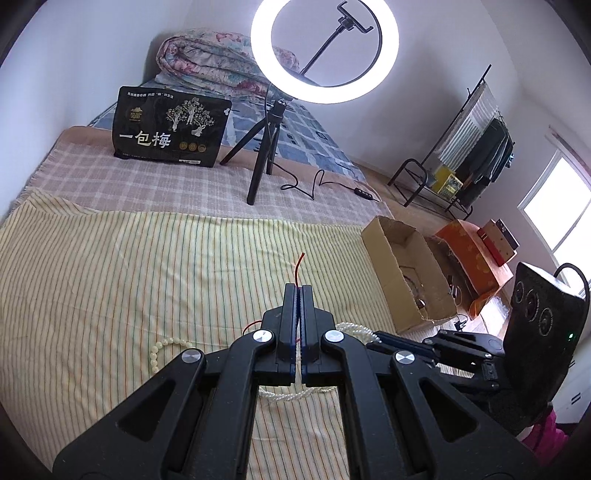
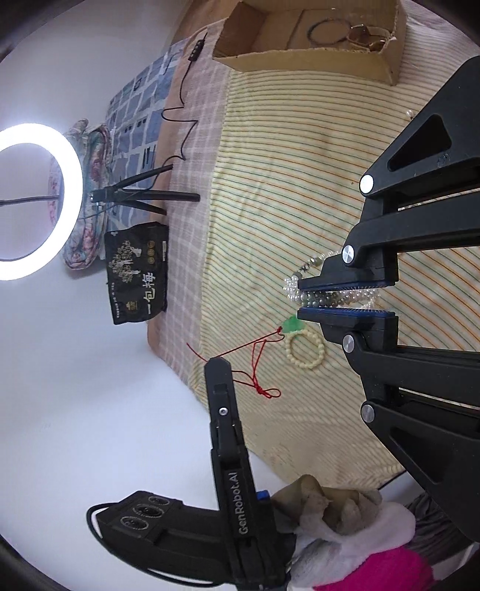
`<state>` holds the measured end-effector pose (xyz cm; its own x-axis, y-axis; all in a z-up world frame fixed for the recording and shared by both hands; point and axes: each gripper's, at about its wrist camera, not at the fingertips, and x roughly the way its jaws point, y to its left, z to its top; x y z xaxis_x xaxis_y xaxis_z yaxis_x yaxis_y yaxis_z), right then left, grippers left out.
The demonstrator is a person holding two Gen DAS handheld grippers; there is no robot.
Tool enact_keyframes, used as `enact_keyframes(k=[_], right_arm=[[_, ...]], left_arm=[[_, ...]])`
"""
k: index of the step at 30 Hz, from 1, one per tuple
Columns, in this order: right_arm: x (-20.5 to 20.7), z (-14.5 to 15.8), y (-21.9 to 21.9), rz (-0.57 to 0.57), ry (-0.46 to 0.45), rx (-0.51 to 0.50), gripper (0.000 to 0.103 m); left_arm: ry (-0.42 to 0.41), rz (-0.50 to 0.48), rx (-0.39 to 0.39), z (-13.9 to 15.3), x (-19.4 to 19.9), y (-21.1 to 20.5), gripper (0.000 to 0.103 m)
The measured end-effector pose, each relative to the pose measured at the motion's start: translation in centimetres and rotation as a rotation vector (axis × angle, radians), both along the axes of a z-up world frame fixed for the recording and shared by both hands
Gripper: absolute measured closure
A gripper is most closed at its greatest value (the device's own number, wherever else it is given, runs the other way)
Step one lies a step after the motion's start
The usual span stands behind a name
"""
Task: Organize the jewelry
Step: 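Carry both necklaces into the cardboard box and open both grippers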
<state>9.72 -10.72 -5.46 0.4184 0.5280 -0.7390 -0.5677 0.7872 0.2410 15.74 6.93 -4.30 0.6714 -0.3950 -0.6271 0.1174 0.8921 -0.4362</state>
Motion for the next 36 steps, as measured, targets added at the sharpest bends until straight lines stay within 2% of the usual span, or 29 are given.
enact_keyframes(k=[8, 17, 27, 36], right_arm=[[0.6, 3.7, -2.2, -0.054, -0.076, 0.041, 0.097], [1.6, 6.2, -6.3, -0.149, -0.135, 0.063, 0.096], [2.8, 9.0, -13.2, -0.302, -0.204, 0.102, 0.096], [5.0, 9.6, -18.8, -0.421, -0.256, 0.048, 0.096]], left_arm=[[-0.031, -0.015, -0.019, 1.4, -0.1, -1.1, 0.103], [-0.069, -0.054, -0.045, 3.3, 0.0, -3.7, 0.103], [-0.087, -0.127, -0.071, 4.6, 1.1, -8.8, 0.103], [-0.088, -0.219, -0.079, 4.8, 2.6, -14.9, 0.103]])
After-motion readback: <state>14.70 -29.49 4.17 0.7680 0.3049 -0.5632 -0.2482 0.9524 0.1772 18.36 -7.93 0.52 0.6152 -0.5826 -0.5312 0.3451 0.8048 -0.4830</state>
